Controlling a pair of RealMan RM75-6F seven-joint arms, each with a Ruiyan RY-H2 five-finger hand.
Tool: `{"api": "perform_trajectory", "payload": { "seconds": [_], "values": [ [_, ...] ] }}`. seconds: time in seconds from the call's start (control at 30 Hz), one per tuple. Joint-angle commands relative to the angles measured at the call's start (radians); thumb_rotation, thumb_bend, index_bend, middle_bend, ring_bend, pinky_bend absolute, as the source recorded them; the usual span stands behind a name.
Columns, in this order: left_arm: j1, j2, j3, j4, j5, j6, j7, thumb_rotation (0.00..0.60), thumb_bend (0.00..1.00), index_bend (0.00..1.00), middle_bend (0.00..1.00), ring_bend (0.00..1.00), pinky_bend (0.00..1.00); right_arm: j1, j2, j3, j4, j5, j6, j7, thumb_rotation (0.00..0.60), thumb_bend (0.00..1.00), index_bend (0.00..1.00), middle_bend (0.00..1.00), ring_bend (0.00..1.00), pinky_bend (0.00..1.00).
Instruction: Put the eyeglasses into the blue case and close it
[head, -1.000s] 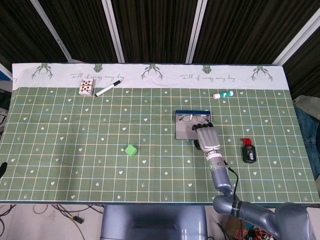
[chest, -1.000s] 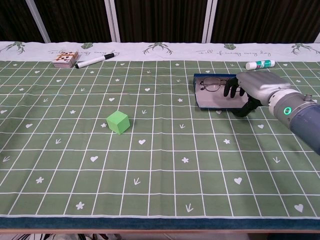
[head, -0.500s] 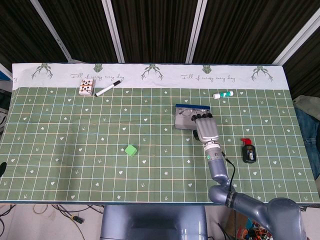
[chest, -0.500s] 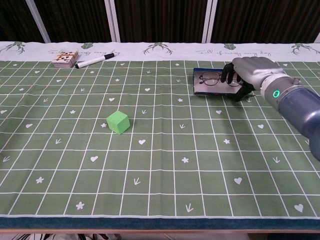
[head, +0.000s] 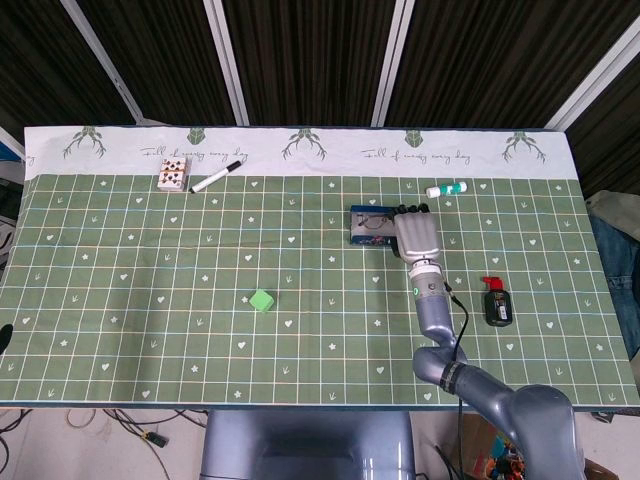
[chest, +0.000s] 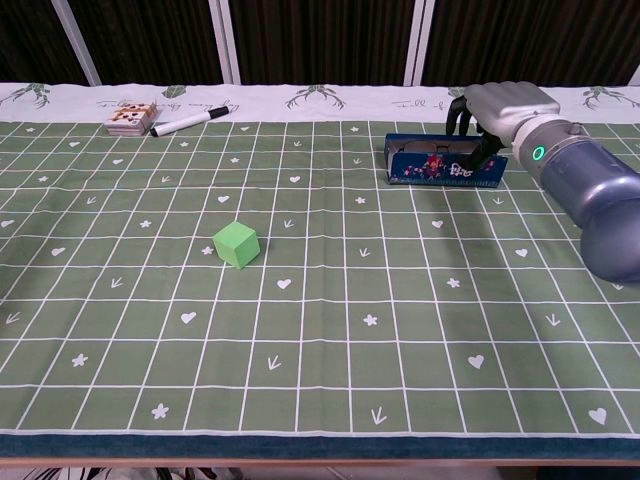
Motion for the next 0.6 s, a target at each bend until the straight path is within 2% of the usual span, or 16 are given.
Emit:
{"api": "perform_trajectory", "payload": {
  "seconds": [0.03, 0.2, 0.6],
  "values": [
    [0.0, 0.0, 0.0, 0.0, 0.0, 0.001, 0.0, 0.6, 0.32, 0.2, 0.0, 0.0, 0.0, 0.025, -0.025, 0.012, 0.065, -0.008, -0.021, 0.039, 0.6, 0.45, 0.4, 0.36, 0.35, 0.24],
    [-0.001, 0.001, -0.001, 0.002, -0.004, -0.003, -0.002, 0.6, 0.32, 0.2, 0.0, 0.0, 0.0, 0.029, -0.045, 0.014, 0.126, 0.005, -0.078, 0.071, 0.6, 0.45, 0.41, 0.36, 0.35, 0.23],
    [-0.001, -0.001, 0.0, 0.002, -0.002, -0.004, 0.0, 0.6, 0.32, 0.21, 0.0, 0.0, 0.0, -0.007, -0.06, -0.011, 0.131, -0.017, -0.092, 0.13, 0.6, 0.45, 0.44, 0.36, 0.35, 0.24]
  ]
}}
